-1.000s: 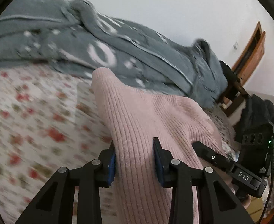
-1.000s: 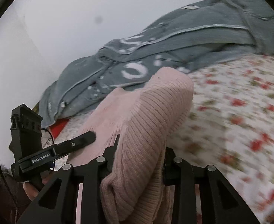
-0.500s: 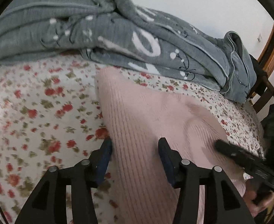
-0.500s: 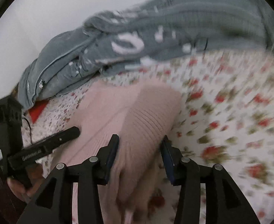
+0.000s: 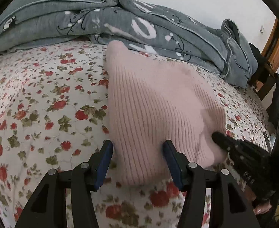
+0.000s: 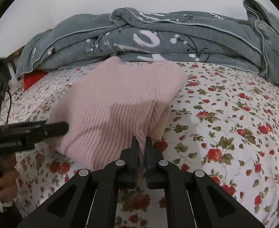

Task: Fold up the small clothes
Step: 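Open the right gripper and release the folded sweater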

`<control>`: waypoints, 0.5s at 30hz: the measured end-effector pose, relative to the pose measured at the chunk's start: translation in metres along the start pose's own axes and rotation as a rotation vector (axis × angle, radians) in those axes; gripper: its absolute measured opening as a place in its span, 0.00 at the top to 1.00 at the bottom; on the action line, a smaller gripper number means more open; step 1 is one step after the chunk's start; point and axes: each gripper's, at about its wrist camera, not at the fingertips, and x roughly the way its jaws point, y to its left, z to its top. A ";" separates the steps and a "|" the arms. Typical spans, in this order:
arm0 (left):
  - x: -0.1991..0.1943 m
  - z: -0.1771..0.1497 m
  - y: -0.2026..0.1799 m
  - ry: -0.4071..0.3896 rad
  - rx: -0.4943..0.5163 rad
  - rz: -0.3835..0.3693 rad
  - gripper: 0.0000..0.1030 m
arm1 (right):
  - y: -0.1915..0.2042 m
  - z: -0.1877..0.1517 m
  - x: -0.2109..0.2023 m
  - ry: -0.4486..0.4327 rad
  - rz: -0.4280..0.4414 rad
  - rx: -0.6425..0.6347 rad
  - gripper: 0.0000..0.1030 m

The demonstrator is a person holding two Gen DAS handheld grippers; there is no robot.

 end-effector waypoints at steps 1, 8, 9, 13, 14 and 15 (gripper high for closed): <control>-0.005 0.001 0.000 -0.005 0.006 0.003 0.47 | -0.002 0.002 -0.006 -0.003 0.019 0.005 0.93; -0.028 0.014 0.010 -0.046 -0.015 0.013 0.49 | -0.017 0.037 -0.014 -0.091 0.112 0.132 0.67; -0.029 0.015 0.011 -0.047 -0.021 0.013 0.49 | -0.021 0.043 -0.001 -0.056 0.123 0.169 0.68; -0.033 0.020 0.017 -0.057 -0.027 0.009 0.49 | -0.032 0.048 0.017 -0.046 0.102 0.204 0.88; -0.033 0.020 0.018 -0.062 -0.022 0.006 0.49 | -0.036 0.047 0.011 -0.080 0.111 0.201 0.88; -0.035 0.020 0.019 -0.072 -0.016 -0.002 0.49 | -0.042 0.045 0.003 -0.113 0.127 0.217 0.88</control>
